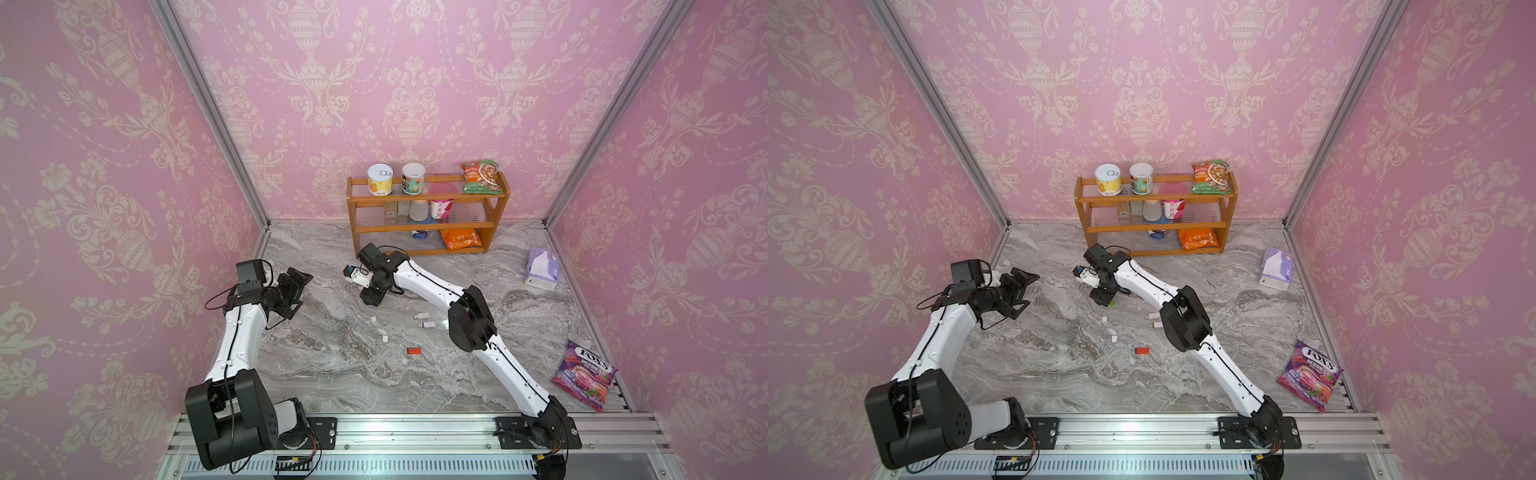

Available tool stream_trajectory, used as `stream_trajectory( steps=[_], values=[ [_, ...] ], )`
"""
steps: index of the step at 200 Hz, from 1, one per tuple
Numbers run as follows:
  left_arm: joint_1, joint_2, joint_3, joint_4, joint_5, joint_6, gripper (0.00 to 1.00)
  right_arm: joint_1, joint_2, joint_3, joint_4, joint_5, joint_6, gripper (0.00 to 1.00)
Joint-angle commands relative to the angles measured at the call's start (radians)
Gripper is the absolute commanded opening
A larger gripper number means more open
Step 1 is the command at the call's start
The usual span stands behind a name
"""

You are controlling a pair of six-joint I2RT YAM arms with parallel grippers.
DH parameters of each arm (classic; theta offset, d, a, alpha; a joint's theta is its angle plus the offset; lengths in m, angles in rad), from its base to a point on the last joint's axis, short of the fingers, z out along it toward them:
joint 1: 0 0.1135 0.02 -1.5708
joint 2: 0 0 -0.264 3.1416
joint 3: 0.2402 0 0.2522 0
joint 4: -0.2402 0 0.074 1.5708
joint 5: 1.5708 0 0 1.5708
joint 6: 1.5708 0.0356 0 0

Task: Close the usb drive cover
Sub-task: Adjust the cover at the center of the board.

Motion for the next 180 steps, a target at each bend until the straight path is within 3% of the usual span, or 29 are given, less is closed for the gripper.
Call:
stream_trajectory(
  steps=[1,70,114,180],
  values=[
    [0.008,0.006,-0.023,0.008,0.008,0.025,0.9,0.0,0.028,-0.045,-0.062,-0.024,0.002,0.51],
    [0.008,0.0,-0.042,0.012,0.015,0.032,0.9,0.002,-0.054,-0.18,-0.022,-0.053,0.077,0.44],
    [0.008,-0.008,-0.054,0.018,0.017,0.032,0.9,0.007,-0.135,-0.343,0.073,-0.136,0.106,0.45],
    [0.008,-0.019,-0.069,0.014,0.003,0.037,0.9,0.022,-0.139,-0.344,0.081,-0.185,0.116,0.47]
  ],
)
